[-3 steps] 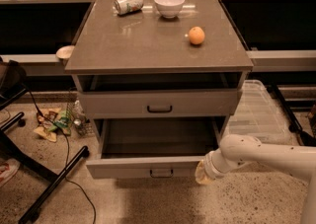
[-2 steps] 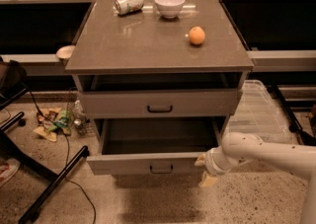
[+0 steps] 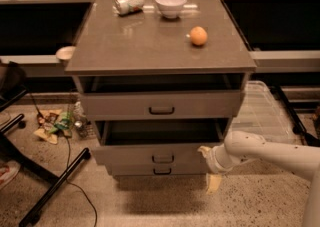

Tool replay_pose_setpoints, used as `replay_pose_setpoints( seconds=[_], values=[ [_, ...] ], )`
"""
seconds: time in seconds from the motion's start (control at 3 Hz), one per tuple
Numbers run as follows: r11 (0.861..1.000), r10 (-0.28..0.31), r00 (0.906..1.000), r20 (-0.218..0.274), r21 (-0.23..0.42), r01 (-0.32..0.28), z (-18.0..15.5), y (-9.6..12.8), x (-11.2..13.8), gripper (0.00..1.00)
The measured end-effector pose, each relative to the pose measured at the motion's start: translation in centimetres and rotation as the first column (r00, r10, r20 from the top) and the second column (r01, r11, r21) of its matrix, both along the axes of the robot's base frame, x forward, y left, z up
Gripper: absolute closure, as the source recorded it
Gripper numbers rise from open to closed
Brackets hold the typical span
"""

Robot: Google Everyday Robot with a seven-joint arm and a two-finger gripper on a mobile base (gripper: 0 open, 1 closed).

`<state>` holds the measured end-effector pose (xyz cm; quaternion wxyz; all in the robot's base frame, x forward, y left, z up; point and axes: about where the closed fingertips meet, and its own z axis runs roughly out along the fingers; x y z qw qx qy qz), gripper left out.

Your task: Close middle drawer

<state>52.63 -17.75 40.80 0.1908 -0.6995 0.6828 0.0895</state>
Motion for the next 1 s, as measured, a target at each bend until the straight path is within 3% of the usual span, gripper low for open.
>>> replay_pose_setpoints(
  seconds=[1.0],
  values=[
    [0.998,-0.001,0.9995,0.031,0.058,-0.001,-0.6,1.2,6.5,0.00]
  ],
)
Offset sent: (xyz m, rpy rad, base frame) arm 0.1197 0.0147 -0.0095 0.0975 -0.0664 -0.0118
